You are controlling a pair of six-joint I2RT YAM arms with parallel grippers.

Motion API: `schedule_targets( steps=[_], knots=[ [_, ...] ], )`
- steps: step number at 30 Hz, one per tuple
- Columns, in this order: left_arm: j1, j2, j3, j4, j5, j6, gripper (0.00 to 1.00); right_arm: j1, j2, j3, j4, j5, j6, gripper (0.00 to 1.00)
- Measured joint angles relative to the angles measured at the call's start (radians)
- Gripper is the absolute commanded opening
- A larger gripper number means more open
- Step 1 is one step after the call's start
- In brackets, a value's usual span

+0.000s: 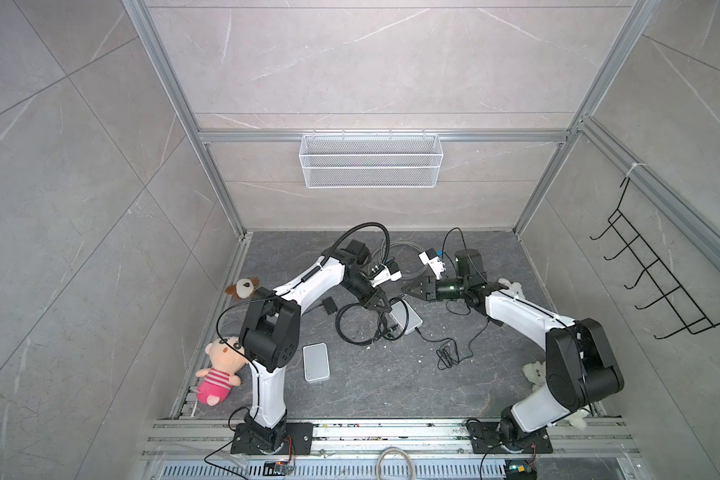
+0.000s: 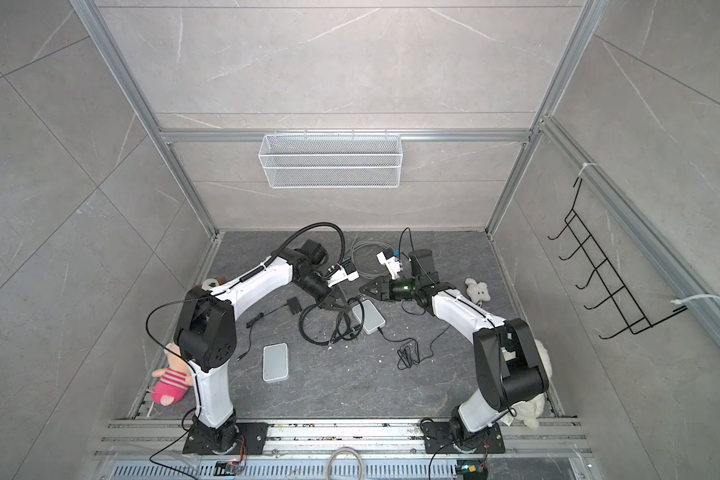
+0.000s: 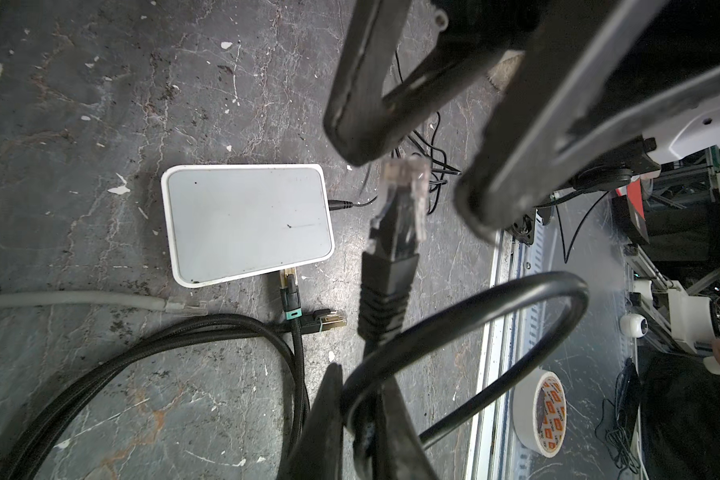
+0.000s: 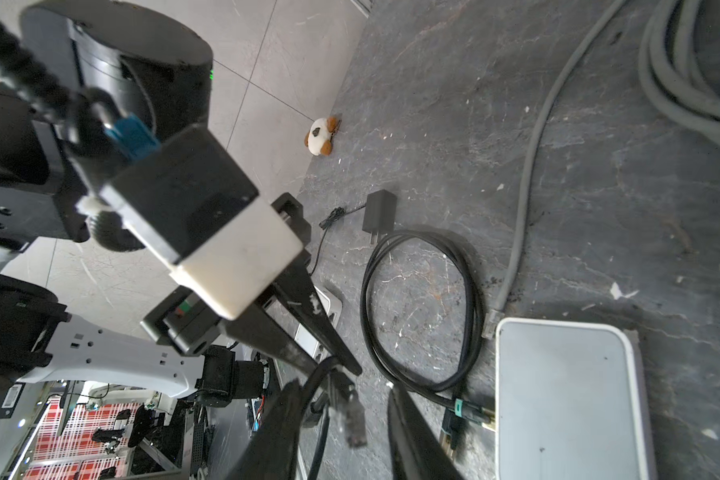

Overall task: Insert the plug into the switch port
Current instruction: 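Hold the plug upright with the left gripper while right holds the cable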

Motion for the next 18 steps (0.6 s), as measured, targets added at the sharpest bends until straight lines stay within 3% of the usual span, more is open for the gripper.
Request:
schedule_targets(
  steps=[8, 13, 18],
  knots=[
    [0.000, 0.000, -0.001, 0.016, -0.001, -0.003, 0.05, 0.002, 0.013, 0.000, -0.013, 0.010, -0.011, 0.24],
    [0.000, 0.000, -0.008, 0.031, -0.007, -0.010, 0.07, 0.006, 0.013, -0.002, -0.012, 0.009, -0.007, 0.10],
    [0.000, 0.000, -0.026, 0.056, -0.027, -0.027, 0.33, 0.011, 0.012, -0.021, 0.021, 0.008, 0.029, 0.07]
  ],
)
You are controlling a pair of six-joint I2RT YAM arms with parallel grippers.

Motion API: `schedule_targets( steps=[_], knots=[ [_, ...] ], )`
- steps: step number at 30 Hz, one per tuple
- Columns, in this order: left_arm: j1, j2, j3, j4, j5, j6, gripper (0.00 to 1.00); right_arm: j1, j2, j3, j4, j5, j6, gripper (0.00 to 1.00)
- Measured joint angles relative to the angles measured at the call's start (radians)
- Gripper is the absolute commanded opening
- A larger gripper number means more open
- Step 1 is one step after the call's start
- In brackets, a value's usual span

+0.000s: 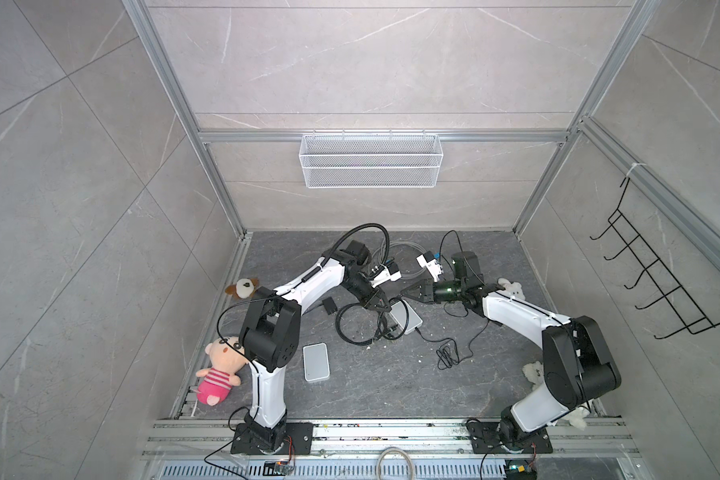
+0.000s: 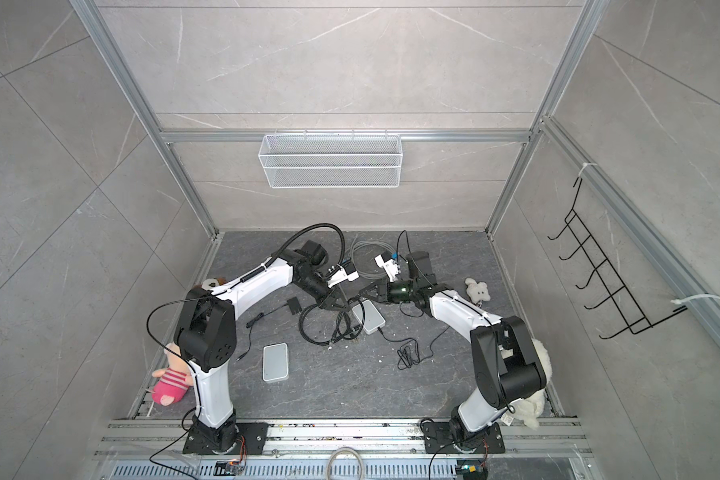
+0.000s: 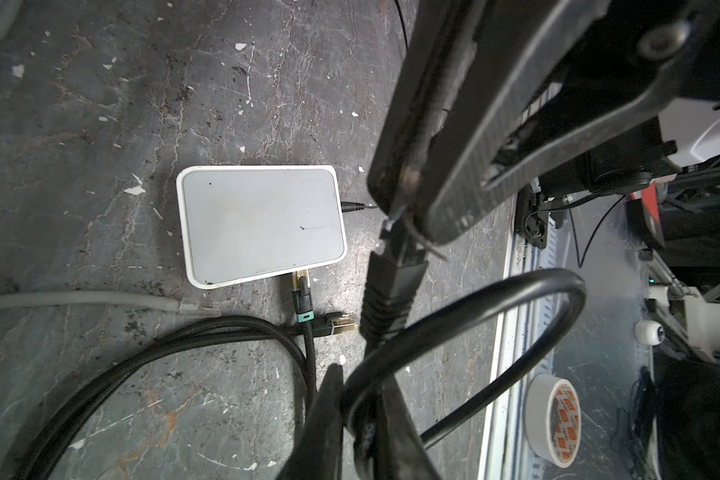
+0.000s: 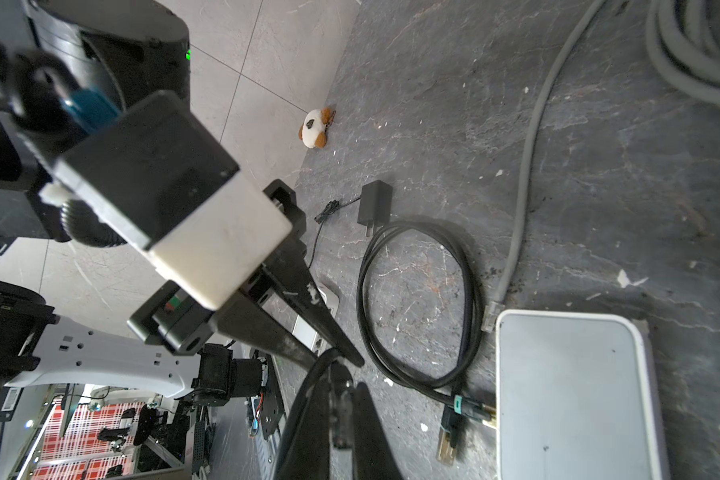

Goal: Insert the plug into the switch port

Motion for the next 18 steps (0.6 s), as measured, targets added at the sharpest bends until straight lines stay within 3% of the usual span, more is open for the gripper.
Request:
schedule_targets(
  steps=[3, 18],
  knots=[
    [0.000, -0.011, -0.029, 0.061, -0.017, -0.031, 0.42, 0.000, 0.000, -0.008, -0.018, 0.016, 0.013, 0.07],
    [0.016, -0.142, -0.089, 0.393, 0.008, -0.277, 0.56, 0.012, -0.071, 0.006, -0.169, 0.138, -0.054, 0.04]
  ],
)
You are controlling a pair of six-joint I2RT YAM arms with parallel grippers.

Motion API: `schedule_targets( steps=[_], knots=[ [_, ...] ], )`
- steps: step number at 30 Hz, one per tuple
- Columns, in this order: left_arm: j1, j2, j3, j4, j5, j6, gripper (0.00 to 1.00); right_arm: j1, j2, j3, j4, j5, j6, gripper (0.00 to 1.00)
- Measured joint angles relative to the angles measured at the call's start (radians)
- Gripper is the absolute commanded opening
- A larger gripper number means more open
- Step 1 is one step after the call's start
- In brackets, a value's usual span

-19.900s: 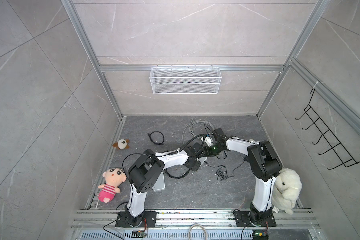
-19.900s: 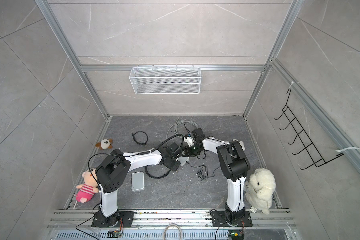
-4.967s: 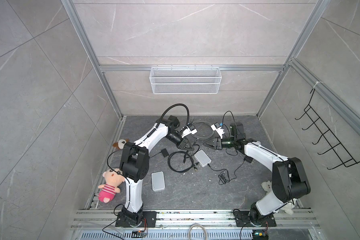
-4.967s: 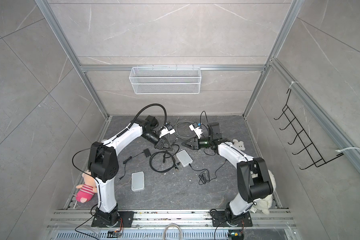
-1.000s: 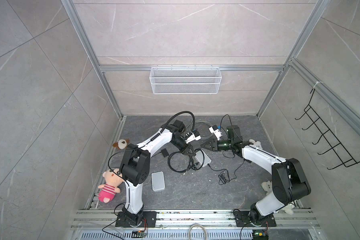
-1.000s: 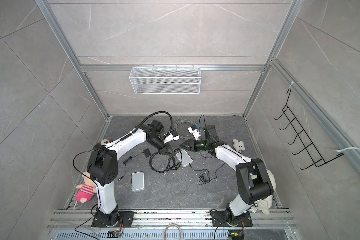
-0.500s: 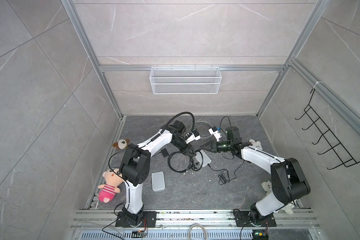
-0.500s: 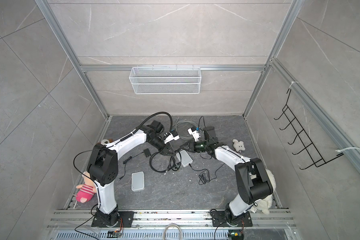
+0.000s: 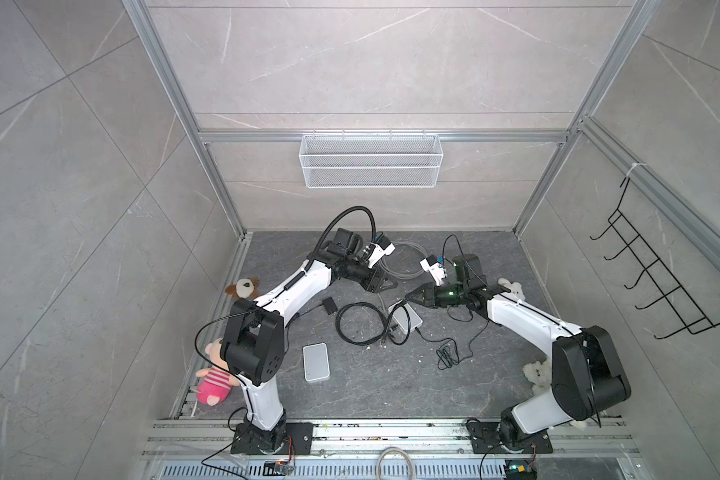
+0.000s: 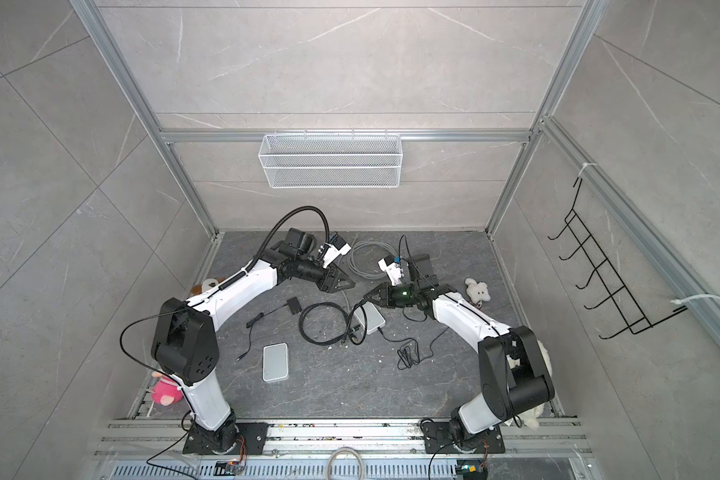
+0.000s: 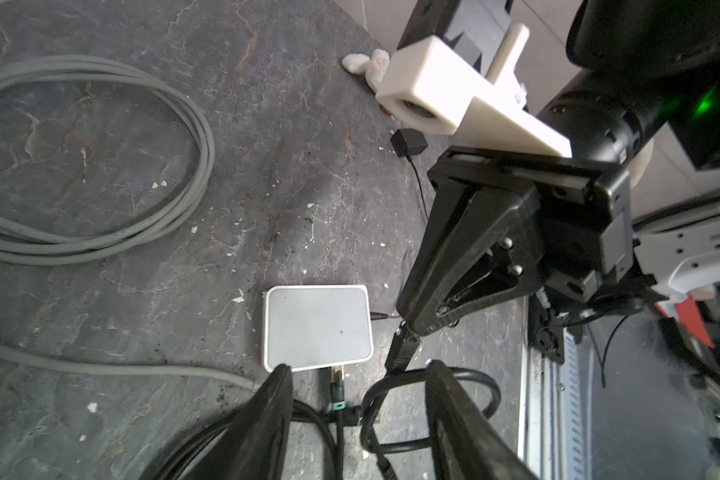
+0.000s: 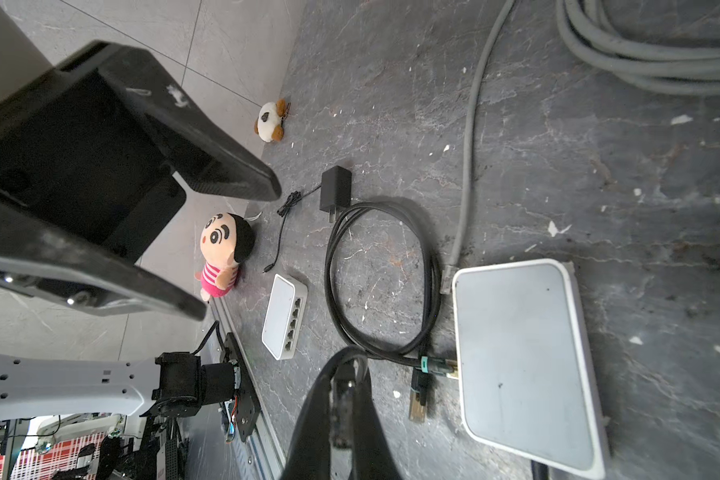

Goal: Insert the plug into the switch port

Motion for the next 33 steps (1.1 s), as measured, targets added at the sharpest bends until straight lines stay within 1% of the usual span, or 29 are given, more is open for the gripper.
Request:
schedule_targets(
  steps=[7, 14, 20, 25, 30, 33],
  knots=[
    [-0.060, 0.012, -0.037, 0.023, -0.016, -0.004, 0.56, 0.000, 0.000, 0.018, 0.003, -0.002, 0.040, 0.03],
    [-0.061, 0.023, -0.062, 0.045, -0.017, -0.003, 0.56, 0.000, 0.010, 0.039, 0.006, -0.027, 0.087, 0.02],
    [-0.071, 0.037, -0.056, 0.045, -0.026, 0.000, 0.56, 0.000, 0.015, 0.051, -0.010, -0.034, 0.091, 0.01],
    [-0.088, 0.058, -0.035, 0.031, -0.057, 0.022, 0.54, 0.000, 0.017, 0.056, -0.024, -0.032, 0.106, 0.00],
    [-0.097, 0.071, -0.035, 0.009, -0.123, 0.043, 0.50, 0.001, 0.040, 0.090, -0.080, -0.021, 0.117, 0.00],
    [-0.104, 0.071, -0.035, 0.008, -0.172, 0.055, 0.48, 0.001, 0.051, 0.101, -0.103, -0.008, 0.146, 0.00]
  ],
)
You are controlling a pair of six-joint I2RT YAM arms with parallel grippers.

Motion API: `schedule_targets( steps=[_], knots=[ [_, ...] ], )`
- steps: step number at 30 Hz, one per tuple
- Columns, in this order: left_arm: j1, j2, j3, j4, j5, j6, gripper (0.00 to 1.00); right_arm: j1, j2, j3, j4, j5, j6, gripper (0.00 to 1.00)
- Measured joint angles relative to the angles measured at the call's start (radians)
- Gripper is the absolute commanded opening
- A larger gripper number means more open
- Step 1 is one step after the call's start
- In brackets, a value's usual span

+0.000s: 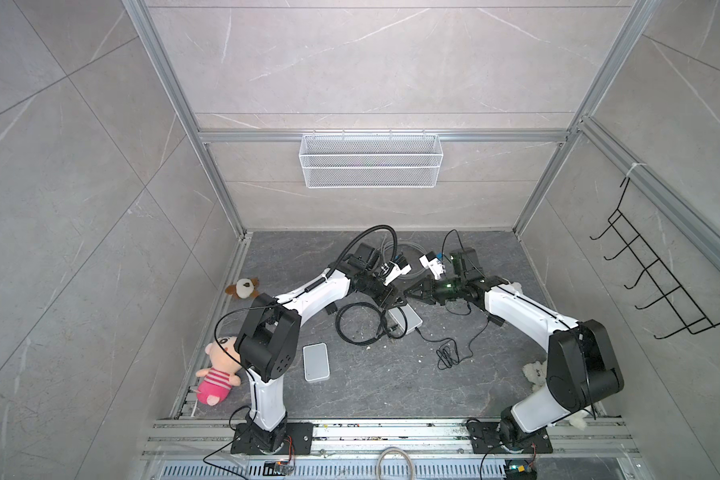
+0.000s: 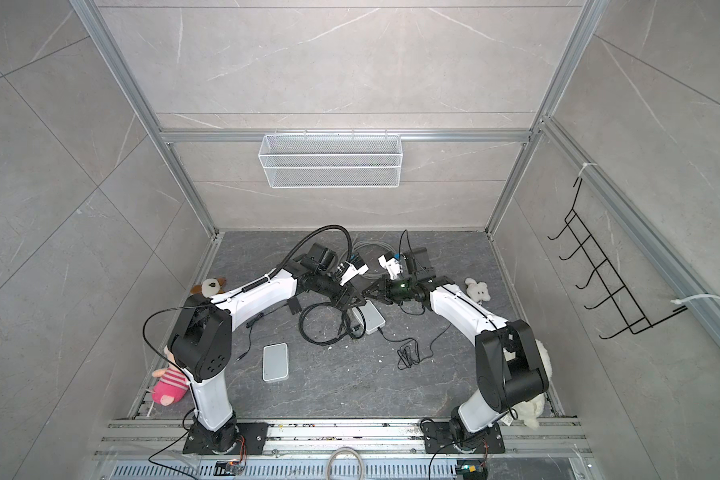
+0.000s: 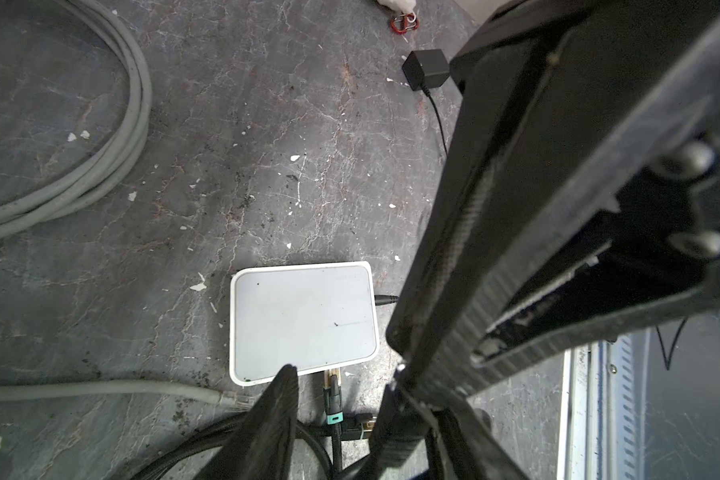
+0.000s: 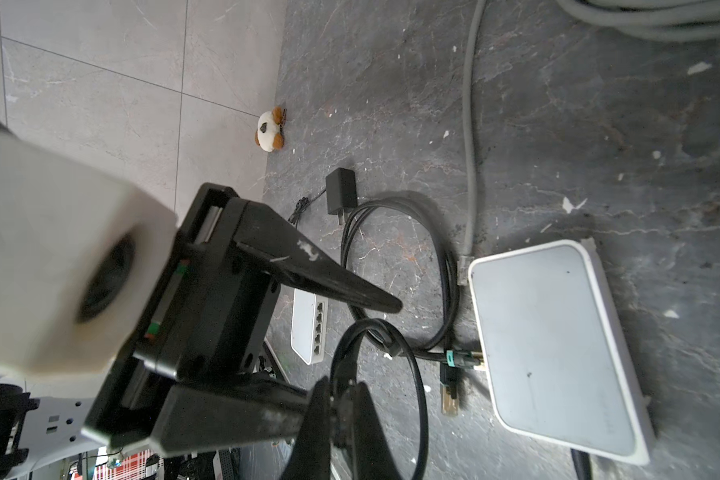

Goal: Insert the plug into the switch port

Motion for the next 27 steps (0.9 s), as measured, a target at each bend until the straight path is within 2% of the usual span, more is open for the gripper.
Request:
schedule_targets(
  steps=[9, 14, 25, 27],
  knots=[
    [-0.017, -0.025, -0.057, 0.029, -0.092, 0.033, 0.41, 0.004, 0.022, 0.022, -0.063, 0.040, 0.087, 0.00],
    [-0.017, -0.039, -0.076, 0.041, -0.108, 0.046, 0.41, 0.004, 0.023, 0.024, -0.062, 0.049, 0.145, 0.00],
    [-0.012, -0.066, -0.128, 0.102, -0.106, 0.047, 0.28, 0.004, 0.039, 0.026, -0.046, 0.048, 0.229, 0.00],
    [-0.012, -0.066, -0.128, 0.105, -0.098, 0.048, 0.22, 0.003, 0.040, 0.026, -0.039, 0.048, 0.237, 0.00]
  ],
)
